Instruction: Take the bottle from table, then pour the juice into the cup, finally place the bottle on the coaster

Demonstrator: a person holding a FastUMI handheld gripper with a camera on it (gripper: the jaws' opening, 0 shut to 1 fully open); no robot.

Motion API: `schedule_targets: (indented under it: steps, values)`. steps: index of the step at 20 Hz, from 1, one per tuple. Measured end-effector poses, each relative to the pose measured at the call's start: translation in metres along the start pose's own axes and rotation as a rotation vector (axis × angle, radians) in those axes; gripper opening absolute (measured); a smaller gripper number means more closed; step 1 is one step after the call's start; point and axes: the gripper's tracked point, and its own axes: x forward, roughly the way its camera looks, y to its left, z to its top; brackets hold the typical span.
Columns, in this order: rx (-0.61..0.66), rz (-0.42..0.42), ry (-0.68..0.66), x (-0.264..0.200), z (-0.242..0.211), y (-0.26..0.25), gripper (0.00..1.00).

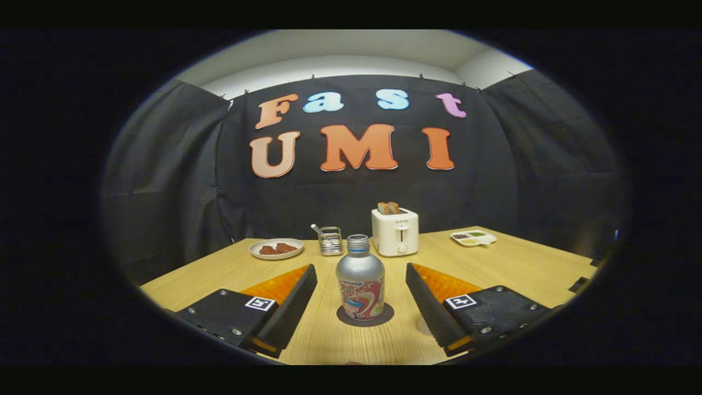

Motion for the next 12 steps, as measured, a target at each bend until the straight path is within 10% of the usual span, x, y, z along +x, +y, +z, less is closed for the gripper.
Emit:
schedule_targets:
  steps: [12]
  values:
    - [0.015,-0.019,-0.110,-0.087,0.060,-0.014,0.97]
